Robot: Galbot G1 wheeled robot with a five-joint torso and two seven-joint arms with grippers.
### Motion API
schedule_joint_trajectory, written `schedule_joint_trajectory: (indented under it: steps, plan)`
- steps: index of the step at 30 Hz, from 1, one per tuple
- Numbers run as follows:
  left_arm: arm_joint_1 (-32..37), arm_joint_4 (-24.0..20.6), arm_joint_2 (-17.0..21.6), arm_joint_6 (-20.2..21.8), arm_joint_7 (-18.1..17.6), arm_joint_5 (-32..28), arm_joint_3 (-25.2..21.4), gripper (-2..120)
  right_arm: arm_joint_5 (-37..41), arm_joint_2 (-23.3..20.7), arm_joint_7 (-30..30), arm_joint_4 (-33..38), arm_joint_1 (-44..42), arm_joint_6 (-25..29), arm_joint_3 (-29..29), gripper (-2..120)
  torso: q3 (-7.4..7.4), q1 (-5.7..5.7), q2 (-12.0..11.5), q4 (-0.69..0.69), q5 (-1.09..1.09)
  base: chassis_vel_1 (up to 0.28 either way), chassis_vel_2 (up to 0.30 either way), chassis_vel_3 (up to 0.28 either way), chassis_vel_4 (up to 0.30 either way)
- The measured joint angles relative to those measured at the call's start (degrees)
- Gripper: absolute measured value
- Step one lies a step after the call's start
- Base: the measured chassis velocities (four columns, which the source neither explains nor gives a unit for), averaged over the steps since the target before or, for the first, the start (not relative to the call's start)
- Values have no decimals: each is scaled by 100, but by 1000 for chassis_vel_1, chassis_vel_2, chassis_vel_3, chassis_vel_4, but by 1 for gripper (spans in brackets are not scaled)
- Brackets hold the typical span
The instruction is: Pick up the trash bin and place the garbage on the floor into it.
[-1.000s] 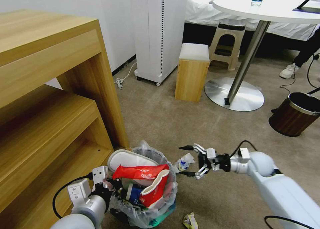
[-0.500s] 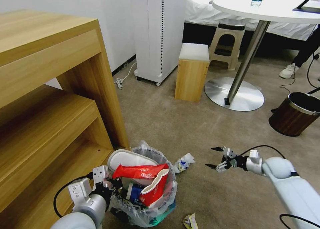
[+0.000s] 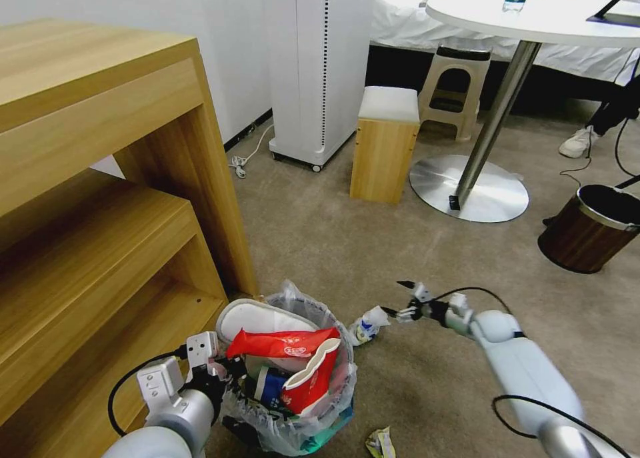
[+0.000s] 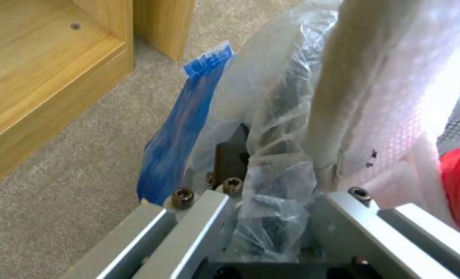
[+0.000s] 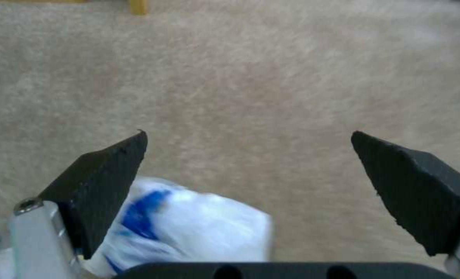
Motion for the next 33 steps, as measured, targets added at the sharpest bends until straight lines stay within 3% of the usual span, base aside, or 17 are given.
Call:
schedule_joint_trajectory:
  steps: [8,17,21,27,33]
  plan:
    - [-20,0,27,0,6,-24,-2,1,-139,261,6,-200,26,-351,-84,95,0,0,0,0,1,0,0,0,0]
    - [-24,0,26,0,11,-45,8,1,-523,146,-27,-244,-79,-634,-11,96,0,0,0,-1,1,0,0,0,0]
    - [-8,0,22,0,14,-41,22,1,-564,120,287,-330,-63,-662,24,96,0,0,0,-1,2,0,0,0,0]
    - [17,-14,22,0,15,-30,22,1,-560,142,698,-330,-47,-825,12,84,-1,0,0,-1,2,0,0,0,0]
    - [24,-34,32,1,15,-29,-4,1,-676,125,602,-308,-45,-885,6,59,-1,0,0,0,2,0,0,0,0]
